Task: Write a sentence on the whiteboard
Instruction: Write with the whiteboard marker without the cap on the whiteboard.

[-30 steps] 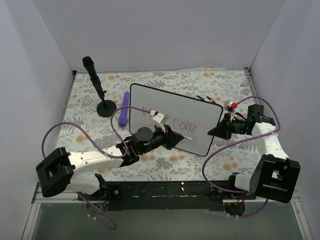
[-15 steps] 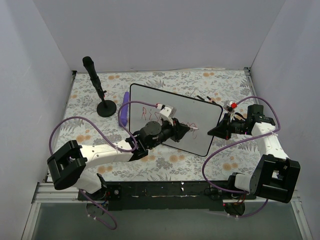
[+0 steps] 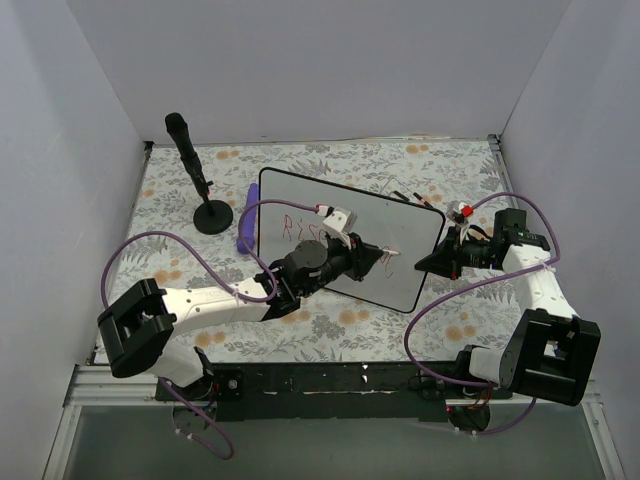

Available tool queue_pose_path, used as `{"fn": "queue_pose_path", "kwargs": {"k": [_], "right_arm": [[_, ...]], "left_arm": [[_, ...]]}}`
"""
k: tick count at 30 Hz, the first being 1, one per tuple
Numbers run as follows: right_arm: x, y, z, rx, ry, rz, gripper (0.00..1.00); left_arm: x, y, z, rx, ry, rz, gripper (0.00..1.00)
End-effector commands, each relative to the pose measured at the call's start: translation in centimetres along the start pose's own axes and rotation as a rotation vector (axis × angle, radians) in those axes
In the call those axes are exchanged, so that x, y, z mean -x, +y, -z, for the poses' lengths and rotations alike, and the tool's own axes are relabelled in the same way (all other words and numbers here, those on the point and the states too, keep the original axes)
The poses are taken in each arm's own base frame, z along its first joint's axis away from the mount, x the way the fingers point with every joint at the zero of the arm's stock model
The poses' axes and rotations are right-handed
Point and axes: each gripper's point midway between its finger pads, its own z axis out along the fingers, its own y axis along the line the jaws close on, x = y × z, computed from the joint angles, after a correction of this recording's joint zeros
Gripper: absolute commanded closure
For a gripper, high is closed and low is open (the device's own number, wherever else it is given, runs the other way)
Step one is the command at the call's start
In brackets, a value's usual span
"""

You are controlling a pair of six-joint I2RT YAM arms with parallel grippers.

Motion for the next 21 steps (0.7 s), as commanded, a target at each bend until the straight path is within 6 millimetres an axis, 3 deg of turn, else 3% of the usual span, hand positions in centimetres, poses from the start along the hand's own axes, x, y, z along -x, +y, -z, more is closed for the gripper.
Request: {"fn": "queue_pose_path", "kwargs": {"k": [1, 12, 21], "right_arm": [[-0.2, -0.4, 0.0, -0.021, 0.031, 0.050, 0.99], [-0.1, -0.5, 0.0, -0.022, 0.030, 0.049, 0.99], [-0.2, -0.5, 0.0, -0.023, 0.031, 0.049, 0.99]], "left_arm": [[0.3, 0.7, -0.5, 0.049, 0.007, -0.034, 1.00], [-1.6, 1.5, -0.2, 0.076, 0.073, -0.039, 1.00], [-1.8, 0.7, -0.3, 0.036, 0.085, -0.023, 1.00]]}}
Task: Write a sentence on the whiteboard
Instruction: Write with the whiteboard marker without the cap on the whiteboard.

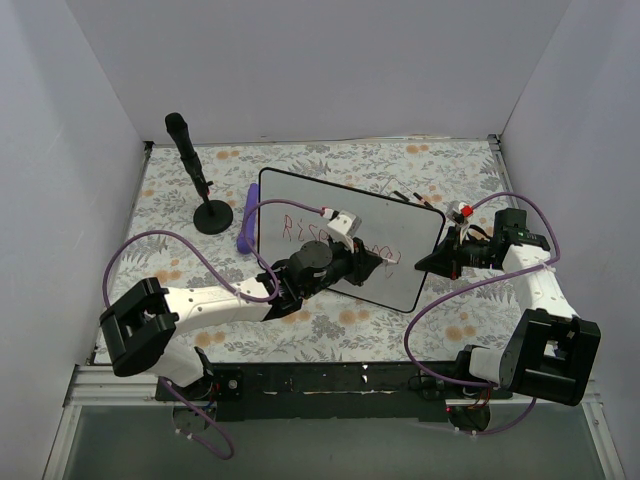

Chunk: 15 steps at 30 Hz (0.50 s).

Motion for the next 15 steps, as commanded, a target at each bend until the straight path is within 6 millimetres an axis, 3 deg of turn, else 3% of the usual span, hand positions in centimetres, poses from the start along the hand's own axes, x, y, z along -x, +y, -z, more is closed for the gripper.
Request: {"fn": "queue_pose_path", "kwargs": {"k": [1, 15], "right_arm": [[-0.1, -0.4, 0.0, -0.020, 0.028, 0.048, 0.99], [-0.1, -0.4, 0.0, -0.018, 0.028, 0.048, 0.99]], "left_arm": [[0.5, 0.2, -0.4, 0.015, -0.004, -0.007, 1.00], [3.3, -0.8, -1.2, -0.014, -0.081, 0.007, 1.00]]}}
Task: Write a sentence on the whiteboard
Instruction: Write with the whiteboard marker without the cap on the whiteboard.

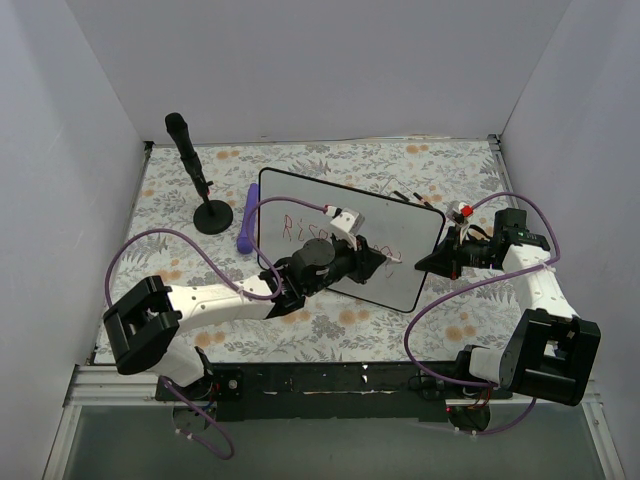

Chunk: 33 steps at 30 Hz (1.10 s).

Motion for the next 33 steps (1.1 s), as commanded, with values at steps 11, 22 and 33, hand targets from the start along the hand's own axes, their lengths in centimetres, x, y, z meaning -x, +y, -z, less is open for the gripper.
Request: {"fn": "queue_pose_path", "kwargs": {"k": [11, 22, 33], "right_arm": [[-0.1, -0.4, 0.0, -0.019, 0.029, 0.049, 0.99], [-0.2, -0.4, 0.0, -0.018, 0.030, 0.044, 0.99], [-0.2, -0.4, 0.0, -0.019, 0.030, 0.041, 0.99]], "left_arm": [[5.0, -0.3, -0.5, -0.012, -0.133, 0.026, 1.00], [5.2, -0.1, -0.7, -0.021, -0.136, 0.038, 1.00], [2.4, 1.1, -0.9, 0.009, -0.062, 0.039, 1.00]]}}
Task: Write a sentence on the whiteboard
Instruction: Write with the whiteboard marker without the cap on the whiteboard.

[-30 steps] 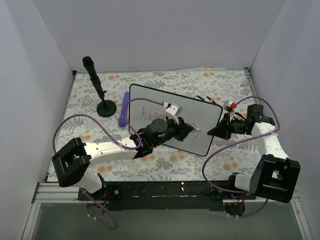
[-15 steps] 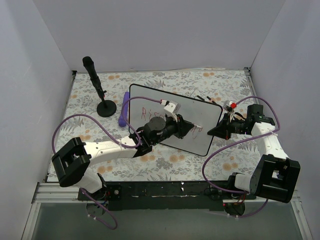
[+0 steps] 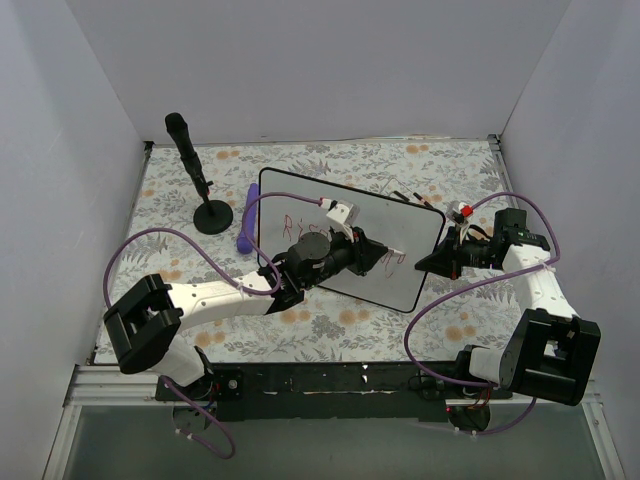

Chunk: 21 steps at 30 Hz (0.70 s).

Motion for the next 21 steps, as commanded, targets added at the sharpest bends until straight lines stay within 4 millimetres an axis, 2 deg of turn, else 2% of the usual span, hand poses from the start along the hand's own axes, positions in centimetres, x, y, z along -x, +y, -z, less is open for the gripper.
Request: {"fn": "queue_pose_path", "kwargs": {"k": [1, 10, 21], "right_arm": [[-0.2, -0.3, 0.0, -0.016, 0.028, 0.044, 0.99], [-0.2, -0.4, 0.0, -0.016, 0.029, 0.046, 0.99], [-0.2, -0.3, -0.1, -0.014, 0.031, 0.047, 0.99]], "left_arm": [[0.1, 1.3, -0.3, 0.048, 0.000, -0.014, 1.00], [-2.0, 1.8, 0.1, 0.048, 0.062, 0.005, 1.00], [-2.7, 2.0, 0.3, 0.048, 0.087, 0.012, 1.00]]}}
